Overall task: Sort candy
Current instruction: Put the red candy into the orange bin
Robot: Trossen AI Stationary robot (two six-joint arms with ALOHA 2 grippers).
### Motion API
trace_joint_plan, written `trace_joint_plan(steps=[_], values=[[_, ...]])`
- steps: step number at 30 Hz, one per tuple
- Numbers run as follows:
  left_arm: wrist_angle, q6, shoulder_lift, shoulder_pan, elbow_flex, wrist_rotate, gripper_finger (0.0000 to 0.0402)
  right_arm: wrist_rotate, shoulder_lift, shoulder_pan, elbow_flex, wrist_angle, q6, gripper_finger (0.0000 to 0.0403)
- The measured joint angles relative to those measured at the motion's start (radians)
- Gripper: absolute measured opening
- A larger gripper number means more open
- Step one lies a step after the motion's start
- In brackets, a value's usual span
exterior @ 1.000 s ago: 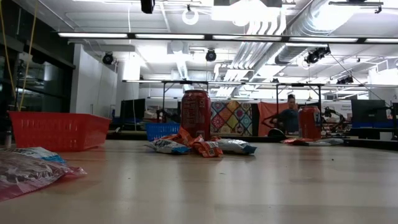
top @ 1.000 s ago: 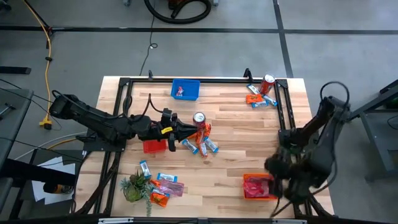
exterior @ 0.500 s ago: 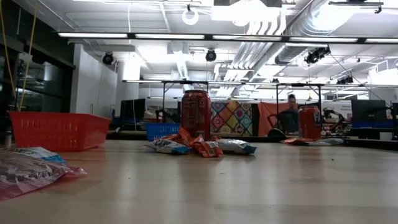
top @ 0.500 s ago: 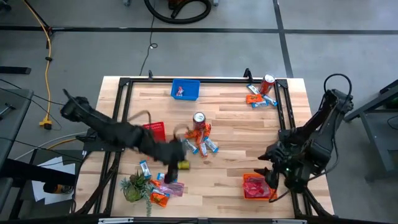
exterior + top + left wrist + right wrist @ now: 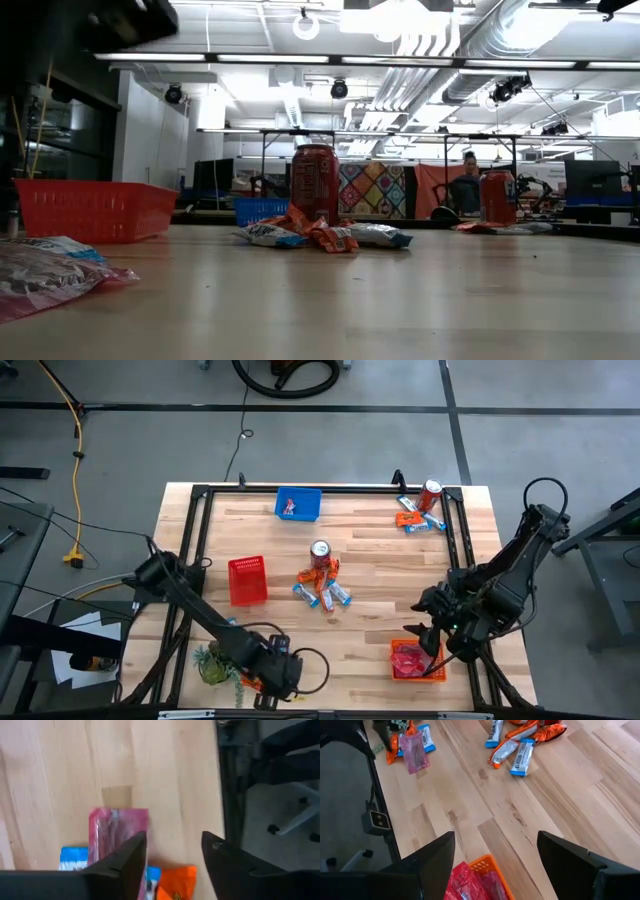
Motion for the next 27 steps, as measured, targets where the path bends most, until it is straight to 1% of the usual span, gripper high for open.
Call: trace_joint_plan(steps=[5,8,12,19,21,23,25,27], values=[[-0.019,0.018,0.062,0.028,0.0,-0.001,0.0238,-0.001,0.0,0.0,0.0,0.0,0.0,0.0277],[-0.045,0.022,0.087,0.043,0.0,-0.019,0.0259,-0.001,0.0,0.0,0.0,0.0,0.0,0.0277],[-0.07,0.042,0.114,0.057,0.0,-0.044,0.0265,-0.001,0.0,0.0,0.0,-0.005,0.0,0.0277],[-0.044,0.046,0.161,0.061,-0.001,-0.021,0.0258,-0.001,0.0,0.0,0.0,-0.014,0.0,0.0277],[-0.041,0.045,0.171,0.056,0.001,-0.034,0.0245,-0.001,0.0,0.0,0.0,-0.017,0.0,0.0277],[-0.046,0.039,0.178,0.054,0.003,-0.046,0.0218,-0.001,0.0,0.0,0.0,-0.024,0.0,0.0277],[-0.05,0.024,0.179,0.055,0.004,-0.048,0.0167,-0.001,0.0,0.0,0.0,-0.026,0.0,0.0277],[-0.055,0.014,0.169,0.058,0.01,-0.048,0.0093,-0.001,0.0,0.0,0.0,-0.026,-0.001,0.0277]])
